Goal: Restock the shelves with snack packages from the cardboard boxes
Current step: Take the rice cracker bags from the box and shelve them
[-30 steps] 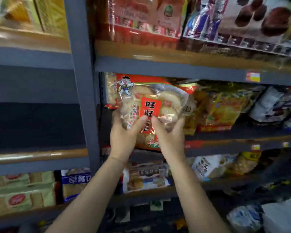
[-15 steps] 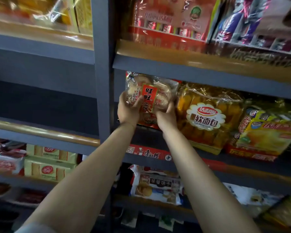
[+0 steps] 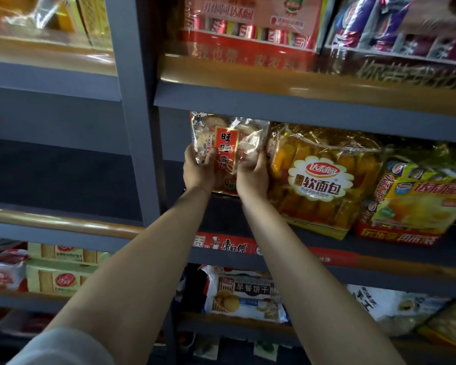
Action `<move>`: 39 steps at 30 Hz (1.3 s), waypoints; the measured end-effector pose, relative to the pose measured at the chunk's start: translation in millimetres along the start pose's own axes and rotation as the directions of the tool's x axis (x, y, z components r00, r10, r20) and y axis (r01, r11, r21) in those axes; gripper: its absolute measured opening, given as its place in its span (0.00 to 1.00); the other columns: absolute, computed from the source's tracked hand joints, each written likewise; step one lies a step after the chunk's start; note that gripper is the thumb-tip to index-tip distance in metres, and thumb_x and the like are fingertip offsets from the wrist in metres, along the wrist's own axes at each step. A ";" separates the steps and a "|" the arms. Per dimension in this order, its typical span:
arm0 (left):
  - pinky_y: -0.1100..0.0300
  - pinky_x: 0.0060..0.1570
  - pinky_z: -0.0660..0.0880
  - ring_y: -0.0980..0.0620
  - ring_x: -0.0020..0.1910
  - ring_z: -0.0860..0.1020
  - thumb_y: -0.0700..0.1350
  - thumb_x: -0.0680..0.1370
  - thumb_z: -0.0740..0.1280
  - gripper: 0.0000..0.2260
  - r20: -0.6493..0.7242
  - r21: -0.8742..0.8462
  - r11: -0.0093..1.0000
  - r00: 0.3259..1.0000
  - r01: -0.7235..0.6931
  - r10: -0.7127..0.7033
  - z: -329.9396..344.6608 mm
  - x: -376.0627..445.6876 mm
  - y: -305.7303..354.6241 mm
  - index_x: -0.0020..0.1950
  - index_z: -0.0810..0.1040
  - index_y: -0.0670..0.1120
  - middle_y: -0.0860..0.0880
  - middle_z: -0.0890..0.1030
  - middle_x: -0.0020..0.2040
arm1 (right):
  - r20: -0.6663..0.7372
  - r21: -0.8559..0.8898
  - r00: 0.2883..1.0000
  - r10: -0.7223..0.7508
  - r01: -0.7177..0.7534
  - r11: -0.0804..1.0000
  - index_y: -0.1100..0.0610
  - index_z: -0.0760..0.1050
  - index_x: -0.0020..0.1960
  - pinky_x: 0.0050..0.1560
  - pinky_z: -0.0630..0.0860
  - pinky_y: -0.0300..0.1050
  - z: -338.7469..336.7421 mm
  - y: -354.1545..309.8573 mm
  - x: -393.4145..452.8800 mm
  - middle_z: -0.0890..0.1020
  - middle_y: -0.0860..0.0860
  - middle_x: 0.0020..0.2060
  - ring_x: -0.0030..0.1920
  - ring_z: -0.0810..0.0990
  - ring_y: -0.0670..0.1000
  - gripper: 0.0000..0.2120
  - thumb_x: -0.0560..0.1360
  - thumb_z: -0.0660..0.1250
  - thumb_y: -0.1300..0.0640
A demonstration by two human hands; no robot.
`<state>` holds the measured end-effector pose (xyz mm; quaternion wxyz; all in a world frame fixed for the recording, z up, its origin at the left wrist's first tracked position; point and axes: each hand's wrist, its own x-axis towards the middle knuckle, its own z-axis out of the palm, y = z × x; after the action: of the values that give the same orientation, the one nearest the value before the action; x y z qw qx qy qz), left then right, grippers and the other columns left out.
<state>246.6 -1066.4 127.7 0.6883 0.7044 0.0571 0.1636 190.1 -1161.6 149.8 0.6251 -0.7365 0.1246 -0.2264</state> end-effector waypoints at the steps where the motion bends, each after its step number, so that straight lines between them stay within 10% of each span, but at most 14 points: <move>1: 0.43 0.61 0.78 0.47 0.59 0.80 0.60 0.79 0.67 0.25 -0.014 -0.011 1.000 1.000 0.002 -0.002 0.4 1.1 -0.6 0.72 0.67 0.51 0.50 0.80 0.63 | 0.007 0.000 1.000 -0.027 0.027 1.000 0.49 0.51 0.81 0.72 0.68 0.51 0.8 2.6 -5.1 0.63 0.51 0.78 0.76 0.65 0.54 0.31 0.82 0.60 0.58; 6: 0.45 0.62 0.77 0.48 0.60 0.80 0.59 0.79 0.69 0.25 -0.040 -0.044 0.999 0.999 0.007 -0.008 -0.1 2.4 -0.1 0.72 0.67 0.52 0.51 0.80 0.64 | 0.030 0.118 0.986 -0.162 0.158 0.980 0.51 0.60 0.78 0.64 0.67 0.38 -0.2 2.4 -32.8 0.72 0.48 0.70 0.69 0.70 0.46 0.31 0.78 0.65 0.62; 13: 0.46 0.67 0.66 0.42 0.71 0.65 0.61 0.72 0.76 0.35 -0.218 0.263 0.957 0.974 0.122 -0.065 -5.7 -9.3 2.7 0.73 0.66 0.50 0.42 0.67 0.71 | 0.077 0.168 0.993 -0.087 0.073 0.983 0.46 0.53 0.80 0.74 0.64 0.51 -5.9 -1.3 -25.3 0.65 0.48 0.77 0.75 0.64 0.49 0.42 0.74 0.69 0.35; 26: 0.48 0.67 0.71 0.45 0.72 0.72 0.62 0.77 0.69 0.36 0.148 0.154 0.984 0.983 0.089 -0.112 -12.9 -32.3 17.0 0.81 0.59 0.53 0.47 0.69 0.76 | 0.126 0.153 0.992 -0.002 -0.017 0.988 0.48 0.54 0.81 0.73 0.64 0.50 -17.8 -13.8 -35.8 0.64 0.48 0.77 0.76 0.64 0.52 0.37 0.78 0.61 0.34; 31: 0.47 0.58 0.80 0.47 0.55 0.83 0.53 0.80 0.64 0.08 0.241 0.013 1.000 0.970 -0.028 0.024 -45.8 -101.6 41.4 0.54 0.82 0.55 0.48 0.85 0.55 | 0.058 0.369 0.995 -0.079 0.052 0.928 0.43 0.76 0.60 0.67 0.73 0.55 -48.1 -9.4 -77.9 0.80 0.47 0.63 0.65 0.77 0.50 0.15 0.78 0.59 0.41; 35: 0.54 0.39 0.80 0.45 0.37 0.83 0.41 0.85 0.61 0.13 0.362 0.047 0.996 0.931 -0.070 0.049 -107.4 -158.3 29.5 0.46 0.82 0.45 0.42 0.84 0.39 | 0.001 0.321 0.996 -0.088 0.083 0.944 0.59 0.77 0.50 0.41 0.78 0.44 -55.1 7.9 -130.4 0.82 0.57 0.43 0.42 0.82 0.52 0.08 0.82 0.59 0.60; 39: 0.59 0.35 0.77 0.51 0.31 0.80 0.41 0.85 0.61 0.13 0.299 0.135 0.987 0.946 0.088 -0.125 -194.8 -163.7 -31.4 0.45 0.82 0.42 0.49 0.82 0.32 | 0.236 0.158 0.972 -0.011 -0.027 0.987 0.61 0.76 0.46 0.37 0.75 0.40 -4.2 28.8 -191.2 0.78 0.55 0.36 0.35 0.78 0.49 0.10 0.82 0.59 0.65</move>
<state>37.2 -929.8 71.6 0.6530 0.7573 -0.0024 0.0112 25.2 -1081.3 88.1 0.6934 -0.7052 0.0340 -0.1441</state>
